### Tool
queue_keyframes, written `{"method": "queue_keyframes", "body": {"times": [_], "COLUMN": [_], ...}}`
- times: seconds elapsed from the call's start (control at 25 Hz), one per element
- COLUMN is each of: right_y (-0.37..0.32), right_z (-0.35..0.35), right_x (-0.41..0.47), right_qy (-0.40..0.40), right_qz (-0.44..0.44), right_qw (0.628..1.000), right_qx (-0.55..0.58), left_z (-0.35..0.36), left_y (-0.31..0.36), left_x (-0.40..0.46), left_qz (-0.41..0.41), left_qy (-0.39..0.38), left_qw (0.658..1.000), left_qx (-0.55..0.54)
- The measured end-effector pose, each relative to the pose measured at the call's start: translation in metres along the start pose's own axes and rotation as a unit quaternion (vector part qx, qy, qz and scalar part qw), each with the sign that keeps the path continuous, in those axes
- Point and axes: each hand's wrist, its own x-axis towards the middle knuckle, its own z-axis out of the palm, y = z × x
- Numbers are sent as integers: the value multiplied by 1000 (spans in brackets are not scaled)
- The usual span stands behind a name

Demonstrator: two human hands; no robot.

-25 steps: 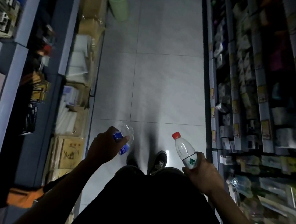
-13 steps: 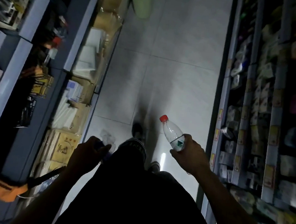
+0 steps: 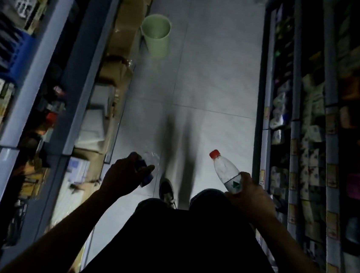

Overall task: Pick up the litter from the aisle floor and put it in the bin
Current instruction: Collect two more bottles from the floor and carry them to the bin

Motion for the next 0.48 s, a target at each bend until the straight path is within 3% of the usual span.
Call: {"method": "queue_keyframes", "body": {"times": [0.28, 0.48], "right_y": [22, 14], "right_z": [-65, -144], "right_x": [111, 235], "right_qy": [9, 5], "right_qz": [50, 38], "right_qw": [998, 996], "right_qx": [41, 84], "left_z": [-42, -62], "left_y": [108, 168], "left_x": [173, 261], "left_qz": [71, 20], "left_qy": [17, -2], "left_qw": [997, 999], "left_qx": [32, 36]}}
